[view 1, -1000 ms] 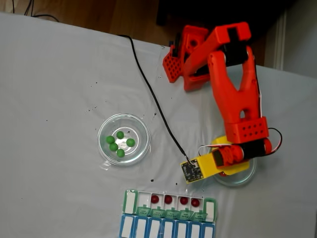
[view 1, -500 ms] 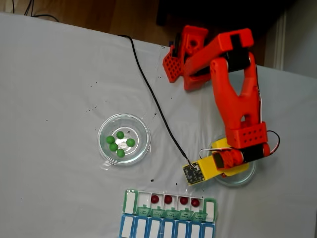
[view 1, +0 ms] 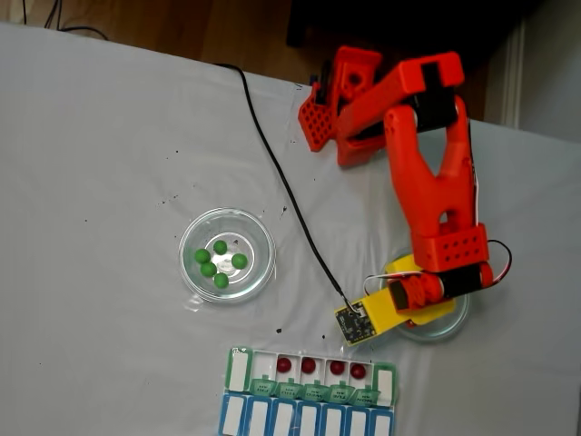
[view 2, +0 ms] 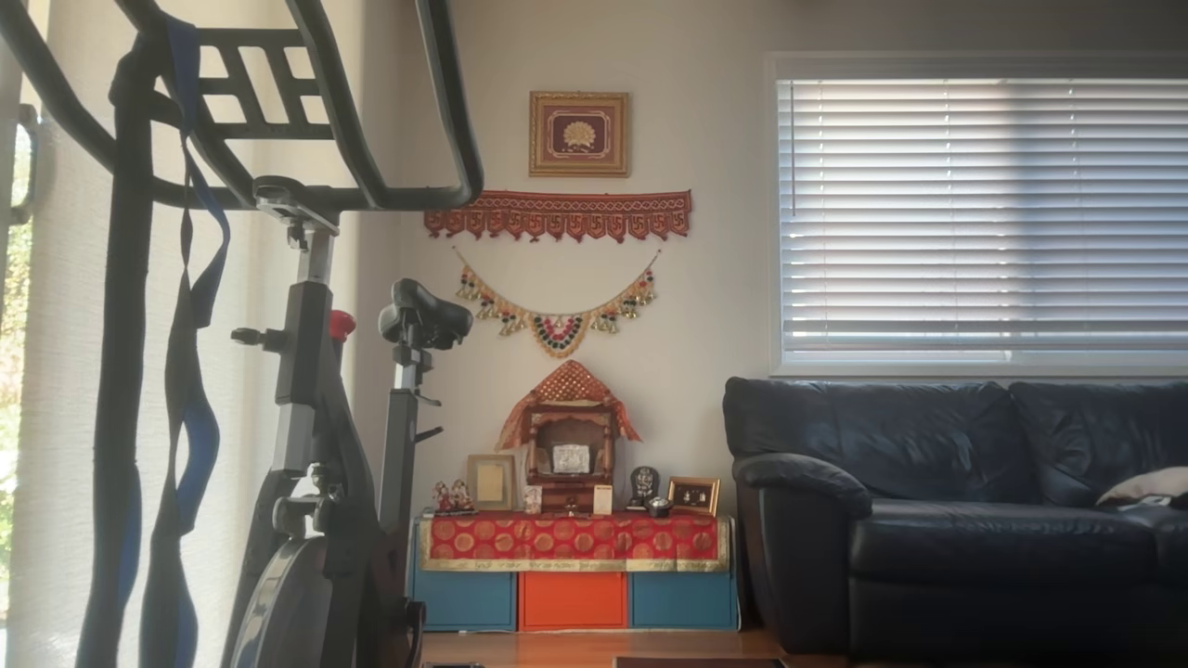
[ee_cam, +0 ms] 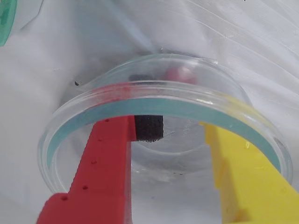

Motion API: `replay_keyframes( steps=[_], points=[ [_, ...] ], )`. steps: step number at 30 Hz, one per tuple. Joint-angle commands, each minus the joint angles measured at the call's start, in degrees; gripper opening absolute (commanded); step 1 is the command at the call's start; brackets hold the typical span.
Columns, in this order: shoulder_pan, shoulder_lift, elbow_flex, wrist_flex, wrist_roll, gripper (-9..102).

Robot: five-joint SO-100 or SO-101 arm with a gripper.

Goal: Sort medicines into box.

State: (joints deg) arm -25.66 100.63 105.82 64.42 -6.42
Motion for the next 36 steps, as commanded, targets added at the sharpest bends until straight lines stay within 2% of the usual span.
replay_keyframes(
  steps=[1, 20, 27, 36],
  points=[
    [0.88, 2.99, -0.7, -0.97, -0.62, 15],
    [1.93, -0.7, -3.08, -2.81, -2.72, 12],
    [1.67, -0.62, -2.64, -2.37, -3.34, 1],
    [0.62, 0.7, -2.64, 1.49, -3.78, 1]
  ],
)
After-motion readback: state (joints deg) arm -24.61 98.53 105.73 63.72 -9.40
